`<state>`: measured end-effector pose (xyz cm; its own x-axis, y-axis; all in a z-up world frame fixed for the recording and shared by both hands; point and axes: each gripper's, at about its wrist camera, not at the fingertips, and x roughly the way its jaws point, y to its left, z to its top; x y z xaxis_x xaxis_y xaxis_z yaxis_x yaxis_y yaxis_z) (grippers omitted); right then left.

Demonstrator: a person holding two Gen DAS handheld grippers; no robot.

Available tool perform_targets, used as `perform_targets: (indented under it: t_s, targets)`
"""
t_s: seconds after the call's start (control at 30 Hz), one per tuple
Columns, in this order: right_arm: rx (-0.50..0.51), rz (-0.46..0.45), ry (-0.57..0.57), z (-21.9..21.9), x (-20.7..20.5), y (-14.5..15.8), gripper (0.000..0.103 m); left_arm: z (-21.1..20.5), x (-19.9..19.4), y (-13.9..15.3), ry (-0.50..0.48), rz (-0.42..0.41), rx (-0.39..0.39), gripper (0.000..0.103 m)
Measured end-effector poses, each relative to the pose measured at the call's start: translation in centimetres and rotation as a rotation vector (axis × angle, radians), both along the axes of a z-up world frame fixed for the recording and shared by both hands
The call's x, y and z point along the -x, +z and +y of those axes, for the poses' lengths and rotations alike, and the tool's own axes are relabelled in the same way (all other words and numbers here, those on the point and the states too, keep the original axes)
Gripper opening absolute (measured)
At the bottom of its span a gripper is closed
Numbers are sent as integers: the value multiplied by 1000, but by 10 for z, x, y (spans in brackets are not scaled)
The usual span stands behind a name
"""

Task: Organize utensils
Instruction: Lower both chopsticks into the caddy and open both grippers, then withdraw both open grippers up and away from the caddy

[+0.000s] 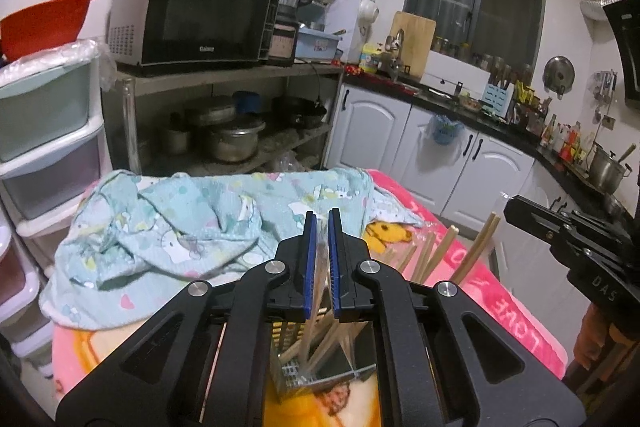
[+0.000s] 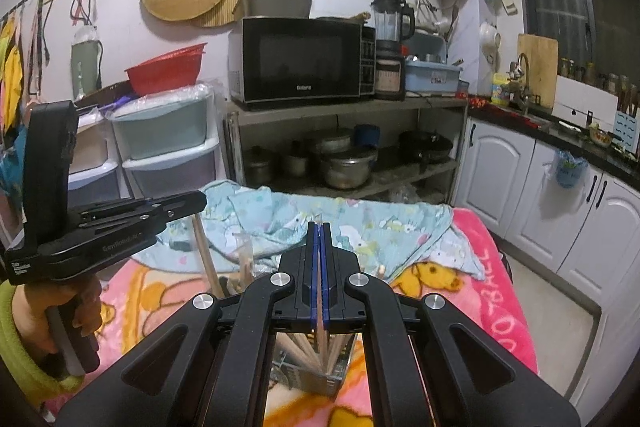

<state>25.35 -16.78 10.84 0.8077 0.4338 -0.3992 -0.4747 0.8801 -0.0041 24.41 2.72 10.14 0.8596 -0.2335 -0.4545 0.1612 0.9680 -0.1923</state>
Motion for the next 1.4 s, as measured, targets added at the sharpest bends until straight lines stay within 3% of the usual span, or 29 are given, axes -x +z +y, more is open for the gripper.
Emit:
perform_targets:
  t_s: [0.03,0.1,0.17,0.2,0.23,0.4,0.5,0.67,0.8,0.93,1.1,1.4]
  targets:
    - [0,5,0,0,-1,-1,2,0,0,-1,1,3,0,8]
    - [4,14,-9,0,-2,-4,4,2,1,-3,4,11,-1,31]
    - [3,18,-17,-1,-2,-6,28,4,3,-3,10,15,-2,40]
    - [-2,20,-19,-2,-2,-7,33,5,4,-3,13,17,-2,44]
    - [-9,21,-23,-3,-1,-7,36,6,5,-3,20,20,-1,47]
    - [-24,16,-36,-9,6,-6,48,15,13,-1,44,32,23,83]
    - [-25,4,-41,-13,12,-4,51,19,19,3,58,29,31,92]
    - [-24,-15,-44,-17,25,-1,62,23,31,10,88,32,32,92]
    - [-23,-31,-43,-19,37,0,63,23,41,15,96,29,24,92]
    - [-24,-47,-47,-22,50,0,75,19,54,18,101,26,11,92]
    - [-28,-68,-54,-25,65,0,82,13,71,14,99,33,-9,92]
    - [-6,-39,-46,-27,88,-23,85,4,98,-9,92,79,-26,92]
